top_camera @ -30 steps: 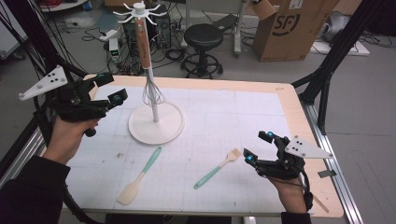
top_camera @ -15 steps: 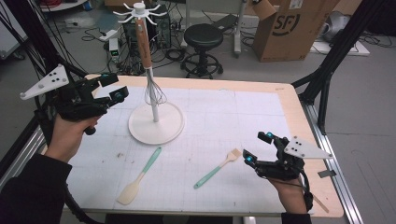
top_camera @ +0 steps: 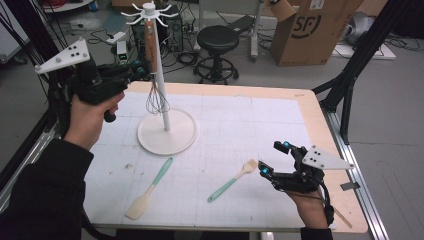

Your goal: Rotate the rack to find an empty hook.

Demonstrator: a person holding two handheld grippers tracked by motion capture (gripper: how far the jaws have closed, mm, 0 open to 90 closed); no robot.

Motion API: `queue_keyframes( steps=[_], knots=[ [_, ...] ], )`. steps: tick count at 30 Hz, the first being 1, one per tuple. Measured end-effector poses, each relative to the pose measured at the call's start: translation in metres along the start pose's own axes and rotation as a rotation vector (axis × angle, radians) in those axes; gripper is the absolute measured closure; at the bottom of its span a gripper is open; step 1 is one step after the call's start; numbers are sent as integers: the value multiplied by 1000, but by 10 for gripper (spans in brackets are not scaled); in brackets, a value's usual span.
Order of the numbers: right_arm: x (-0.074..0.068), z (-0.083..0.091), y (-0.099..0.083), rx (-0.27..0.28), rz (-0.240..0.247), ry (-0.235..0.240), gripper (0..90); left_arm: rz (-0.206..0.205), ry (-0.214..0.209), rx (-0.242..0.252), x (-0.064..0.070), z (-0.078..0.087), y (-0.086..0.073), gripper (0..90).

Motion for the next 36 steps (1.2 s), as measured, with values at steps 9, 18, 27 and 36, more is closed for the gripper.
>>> queue_keyframes(
  steps=[9,18,27,36],
  knots=[
    [1,5,-2,6,-10,-6,177,-6,2,12,-2,-23,24,898],
    [-1,8,-5,8,-12,1,177,-13,61,17,-6,-40,36,898],
    [0,12,-5,12,-17,0,177,-12,118,35,-13,-38,40,898],
    [0,11,-5,15,-19,4,177,-19,174,49,-20,-24,44,898]
  ],
)
Point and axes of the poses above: each handheld gripper's, and its own axes: z roughly backward along the jaws, y roughly out of its top, x roughly to its right, the point moved 4 cm from there along -z, roughly forward along the jaws, and after that the axes turned 8 degrees about z, right-handed, at the moved point
